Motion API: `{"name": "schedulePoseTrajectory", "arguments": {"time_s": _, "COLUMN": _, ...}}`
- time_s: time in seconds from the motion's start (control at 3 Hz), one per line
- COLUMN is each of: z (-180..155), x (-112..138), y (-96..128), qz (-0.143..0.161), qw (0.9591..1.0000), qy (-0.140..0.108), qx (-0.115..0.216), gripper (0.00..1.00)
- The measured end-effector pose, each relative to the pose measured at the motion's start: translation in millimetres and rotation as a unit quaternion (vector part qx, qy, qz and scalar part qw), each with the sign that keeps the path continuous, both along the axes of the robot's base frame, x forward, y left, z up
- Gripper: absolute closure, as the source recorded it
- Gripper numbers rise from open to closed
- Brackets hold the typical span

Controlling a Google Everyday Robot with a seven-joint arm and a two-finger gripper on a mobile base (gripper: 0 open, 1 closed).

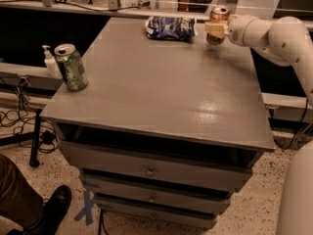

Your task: Move orange can near blue chip bag

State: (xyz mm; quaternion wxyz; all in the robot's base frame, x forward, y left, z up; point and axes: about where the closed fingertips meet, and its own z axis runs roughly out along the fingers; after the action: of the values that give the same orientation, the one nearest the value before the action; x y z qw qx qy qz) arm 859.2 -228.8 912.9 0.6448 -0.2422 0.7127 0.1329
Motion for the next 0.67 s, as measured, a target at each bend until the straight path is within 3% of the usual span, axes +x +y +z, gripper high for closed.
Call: {"name": "schedulePoseTrajectory", "arguments": {"time_s": 0.67, "z": -25.1, "x": 29.9, "y": 27.0, "qz": 0.019, "qw": 0.9992, "qy": 0.023, "qx": 0.025, "gripper": 1.00}}
